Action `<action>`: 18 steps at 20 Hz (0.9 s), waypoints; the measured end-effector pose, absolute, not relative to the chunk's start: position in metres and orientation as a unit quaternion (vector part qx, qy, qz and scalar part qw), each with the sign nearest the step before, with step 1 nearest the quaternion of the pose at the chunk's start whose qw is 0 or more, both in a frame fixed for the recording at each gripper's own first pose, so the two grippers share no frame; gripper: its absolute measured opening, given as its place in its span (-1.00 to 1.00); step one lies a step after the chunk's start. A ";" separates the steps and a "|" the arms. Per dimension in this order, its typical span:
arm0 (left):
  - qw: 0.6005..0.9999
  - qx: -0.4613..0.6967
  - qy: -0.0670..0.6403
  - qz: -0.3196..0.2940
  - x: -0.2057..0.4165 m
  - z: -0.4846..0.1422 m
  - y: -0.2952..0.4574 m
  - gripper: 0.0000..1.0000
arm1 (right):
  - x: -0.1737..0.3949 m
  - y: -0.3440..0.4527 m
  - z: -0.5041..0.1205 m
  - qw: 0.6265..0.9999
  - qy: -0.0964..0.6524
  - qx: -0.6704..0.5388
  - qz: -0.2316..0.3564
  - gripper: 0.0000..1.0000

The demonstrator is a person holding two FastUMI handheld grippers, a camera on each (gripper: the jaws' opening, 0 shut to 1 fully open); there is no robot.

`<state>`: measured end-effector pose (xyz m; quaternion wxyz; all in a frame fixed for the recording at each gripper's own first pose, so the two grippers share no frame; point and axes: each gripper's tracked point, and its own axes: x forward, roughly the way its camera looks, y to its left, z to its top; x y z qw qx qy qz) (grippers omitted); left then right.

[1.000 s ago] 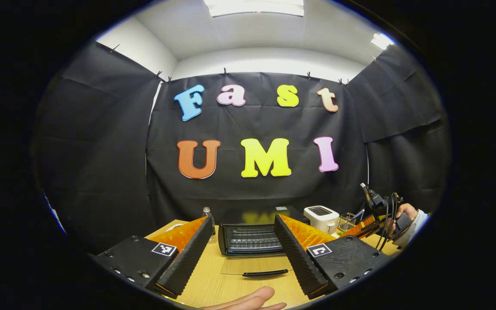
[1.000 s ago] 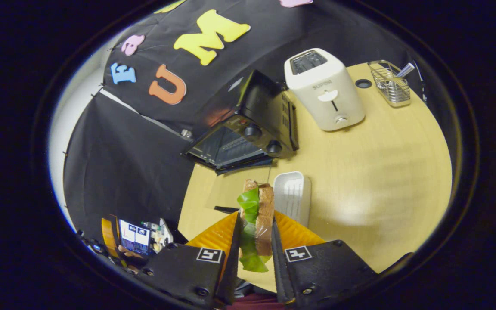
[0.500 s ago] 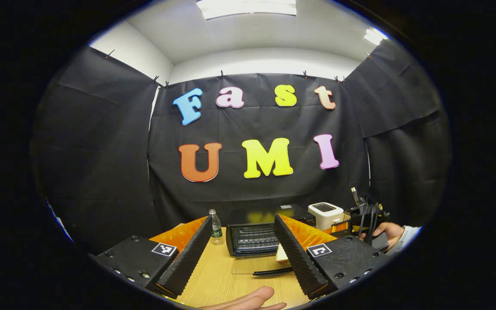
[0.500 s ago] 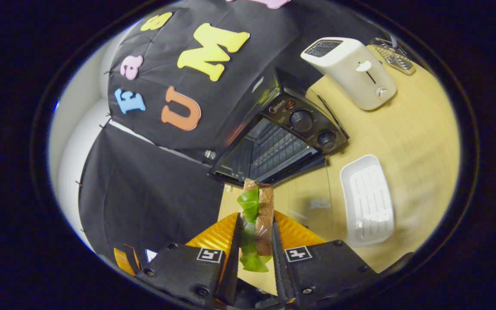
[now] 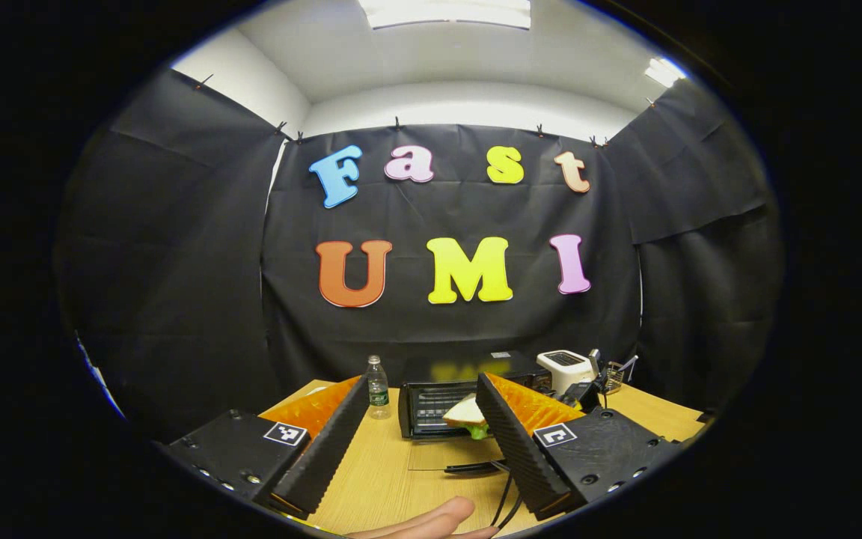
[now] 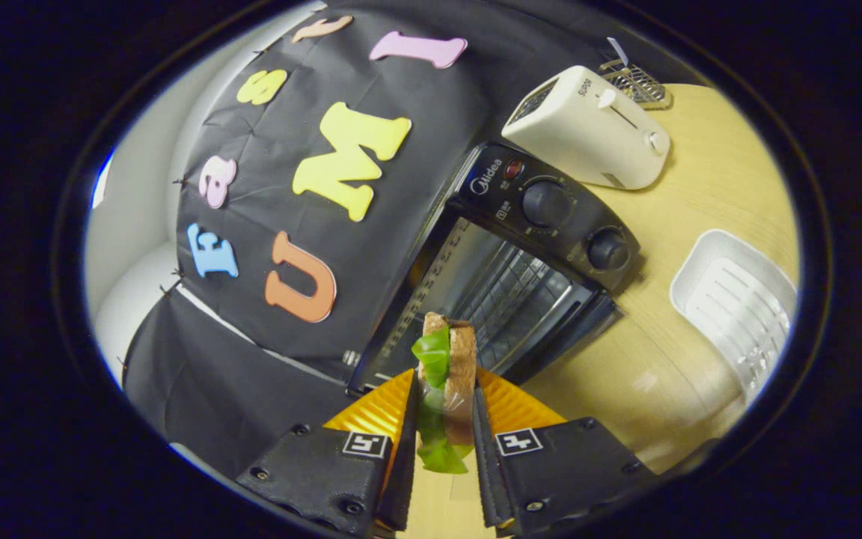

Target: Open the electric oven with the left hand, put the food in, and close the electric oven.

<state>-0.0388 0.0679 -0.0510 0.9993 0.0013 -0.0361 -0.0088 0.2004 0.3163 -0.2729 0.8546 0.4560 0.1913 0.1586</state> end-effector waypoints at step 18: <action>0.999 -0.027 -0.015 -0.019 -0.043 -0.084 0.104 0.89 | 0.302 0.349 -0.318 0.892 0.089 0.443 -0.003 -0.27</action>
